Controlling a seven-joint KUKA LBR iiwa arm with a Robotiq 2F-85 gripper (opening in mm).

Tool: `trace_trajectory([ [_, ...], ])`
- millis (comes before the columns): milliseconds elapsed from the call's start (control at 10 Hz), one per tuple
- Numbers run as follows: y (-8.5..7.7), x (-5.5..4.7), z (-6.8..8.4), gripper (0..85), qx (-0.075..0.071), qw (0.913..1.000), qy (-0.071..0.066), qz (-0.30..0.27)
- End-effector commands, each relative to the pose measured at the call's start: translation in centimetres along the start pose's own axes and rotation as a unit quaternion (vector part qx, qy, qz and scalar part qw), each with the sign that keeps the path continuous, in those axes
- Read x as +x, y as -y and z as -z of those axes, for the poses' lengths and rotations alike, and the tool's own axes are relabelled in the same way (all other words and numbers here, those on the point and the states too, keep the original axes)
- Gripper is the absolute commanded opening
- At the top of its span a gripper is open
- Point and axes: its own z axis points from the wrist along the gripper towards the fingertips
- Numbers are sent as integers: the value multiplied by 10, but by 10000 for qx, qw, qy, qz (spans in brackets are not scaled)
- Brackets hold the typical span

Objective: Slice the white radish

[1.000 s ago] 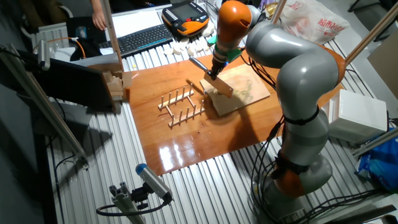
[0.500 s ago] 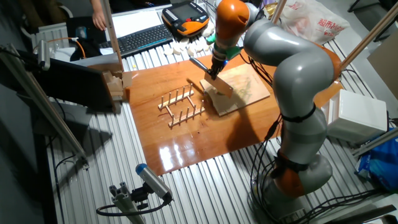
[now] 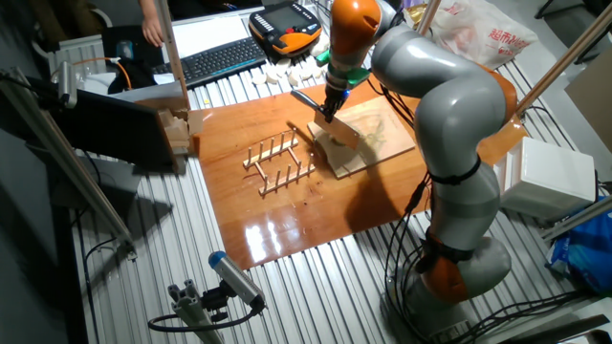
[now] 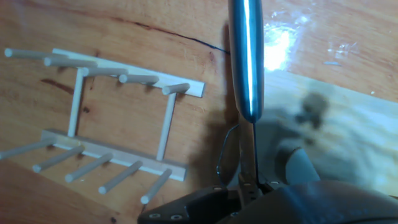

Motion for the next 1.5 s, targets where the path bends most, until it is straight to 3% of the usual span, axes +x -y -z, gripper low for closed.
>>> trace_trajectory([
  [0, 0, 0, 0, 0, 3, 10000, 30, -50],
  [200, 0, 0, 0, 0, 59, 9999, 64, -108],
  [400, 16, 3, -4, 0, 90, 9958, 32, -911],
  [500, 24, 3, -5, 0, 443, 9926, 40, -1126],
  [600, 32, 2, -4, 0, 638, 9903, 54, -1235],
  [800, 53, 5, -5, 0, 190, 9831, 172, -1814],
  [1000, 70, 4, -18, 0, 313, 9635, 375, -2634],
  [1200, 72, -2, -26, 0, 270, 9345, 541, -3509],
  [1400, 72, -2, -29, 0, 159, 9147, 678, -3980],
])
